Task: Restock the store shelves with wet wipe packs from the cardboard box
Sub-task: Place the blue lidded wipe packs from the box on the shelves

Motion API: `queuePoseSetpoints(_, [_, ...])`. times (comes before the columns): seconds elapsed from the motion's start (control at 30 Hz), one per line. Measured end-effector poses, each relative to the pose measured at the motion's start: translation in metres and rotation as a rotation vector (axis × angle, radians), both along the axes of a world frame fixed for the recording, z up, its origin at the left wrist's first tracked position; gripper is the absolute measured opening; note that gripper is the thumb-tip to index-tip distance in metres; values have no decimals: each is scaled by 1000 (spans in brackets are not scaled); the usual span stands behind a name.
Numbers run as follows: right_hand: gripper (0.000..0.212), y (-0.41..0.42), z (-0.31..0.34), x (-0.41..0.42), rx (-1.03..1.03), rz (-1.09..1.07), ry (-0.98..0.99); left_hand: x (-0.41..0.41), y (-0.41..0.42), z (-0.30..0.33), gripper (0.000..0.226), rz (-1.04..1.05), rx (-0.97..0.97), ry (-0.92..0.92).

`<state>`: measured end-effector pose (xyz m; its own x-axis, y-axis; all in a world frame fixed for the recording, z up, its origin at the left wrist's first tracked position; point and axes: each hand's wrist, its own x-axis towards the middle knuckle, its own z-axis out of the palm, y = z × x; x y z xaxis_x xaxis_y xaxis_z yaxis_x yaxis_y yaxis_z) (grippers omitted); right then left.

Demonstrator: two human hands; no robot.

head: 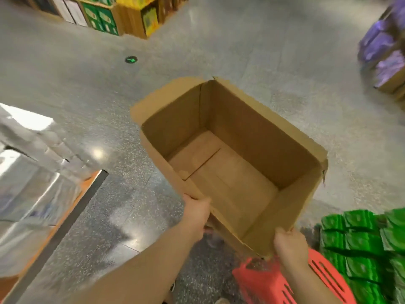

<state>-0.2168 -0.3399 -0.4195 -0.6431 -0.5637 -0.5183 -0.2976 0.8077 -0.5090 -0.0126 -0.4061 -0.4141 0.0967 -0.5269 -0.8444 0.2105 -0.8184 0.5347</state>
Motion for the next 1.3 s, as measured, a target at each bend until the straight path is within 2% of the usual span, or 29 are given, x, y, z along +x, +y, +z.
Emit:
queuePoseSetpoints(0.07, [27,-44,-2,38,-25,29,-26,38,-26,7,95,30,-46,4])
queuePoseSetpoints(0.17, [43,-107,-25,81,-34,69,-79,101,-69,26,113,56,-69,-2])
queuePoseSetpoints(0.27, [38,-167,-14,141,-8,116,-136,175,-106,39,104,83,-141,17])
queuePoseSetpoints(0.4, [26,-230,41,232,22,265,-236,261,-149,54,95,106,-202,-46])
queuePoseSetpoints(0.6, [24,-307,61,318,25,312,-458,352,-209,61,102,143,-220,-85])
queuePoseSetpoints(0.73, [20,-360,64,364,2,326,-568,391,-264,57,110,207,-197,-132])
queuePoseSetpoints(0.83, [16,-410,57,395,-12,364,-581,411,-310,41,110,299,-209,-146])
queuePoseSetpoints(1.07, [9,-548,36,465,8,365,-625,443,-419,18,112,325,-94,-165])
queuePoseSetpoints(1.13, [10,-587,23,484,29,379,-631,461,-453,7,105,322,-52,-210])
queuePoseSetpoints(1.17, [12,-607,9,493,57,392,-619,473,-472,-5,93,321,-4,-261])
queuePoseSetpoints(1.27, [13,-640,-18,520,81,396,-639,499,-503,-24,30,287,77,-331])
queuePoseSetpoints(1.3, [13,-650,-34,530,94,387,-640,509,-514,-39,25,290,87,-320])
